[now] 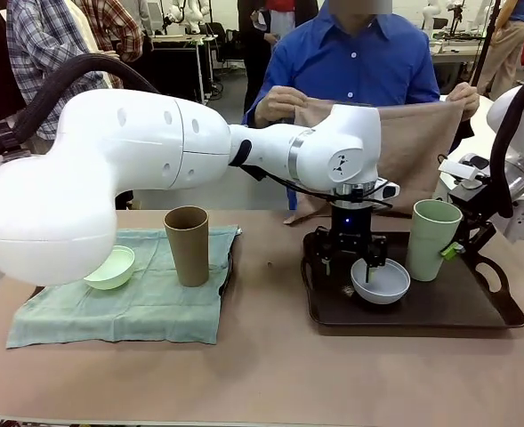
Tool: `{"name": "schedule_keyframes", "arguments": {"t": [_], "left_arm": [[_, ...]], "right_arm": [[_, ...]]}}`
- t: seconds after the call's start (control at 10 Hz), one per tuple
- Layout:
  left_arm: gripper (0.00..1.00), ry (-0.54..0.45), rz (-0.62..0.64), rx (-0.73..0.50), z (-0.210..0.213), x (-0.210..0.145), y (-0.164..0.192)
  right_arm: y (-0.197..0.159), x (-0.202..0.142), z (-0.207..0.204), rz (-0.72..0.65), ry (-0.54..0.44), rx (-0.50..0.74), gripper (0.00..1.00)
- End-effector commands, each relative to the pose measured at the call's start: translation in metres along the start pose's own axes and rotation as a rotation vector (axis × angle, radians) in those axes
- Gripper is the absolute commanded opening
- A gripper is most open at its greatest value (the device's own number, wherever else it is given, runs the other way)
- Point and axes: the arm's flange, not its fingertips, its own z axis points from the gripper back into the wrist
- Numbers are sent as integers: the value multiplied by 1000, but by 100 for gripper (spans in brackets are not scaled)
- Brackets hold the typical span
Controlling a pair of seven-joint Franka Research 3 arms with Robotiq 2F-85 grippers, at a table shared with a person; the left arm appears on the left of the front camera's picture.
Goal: Set up a tray with a mat and arrange the tableware.
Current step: Pick up the Picnic Bowl and Reusable plastic cup from the Handle tray in front of the human's position and hold them in the air.
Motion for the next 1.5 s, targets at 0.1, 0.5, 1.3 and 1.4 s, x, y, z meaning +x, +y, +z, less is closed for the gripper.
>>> {"name": "schedule_keyframes", "arguments": {"t": [0.1, 0.5, 1.3, 1.4], "left_arm": [[0, 7, -37, -28, 6, 8, -4], [0, 3, -38, -40, 9, 6, -4], [0, -69, 17, -18, 81, -24, 15], [0, -132, 13, -24, 108, -42, 11]], "right_arm": [[-6, -3, -1, 27, 3, -1, 0], [-5, -3, -3, 34, 19, -1, 0], [92, 54, 55, 49, 58, -182, 0], [118, 70, 64, 76, 63, -210, 0]]}}
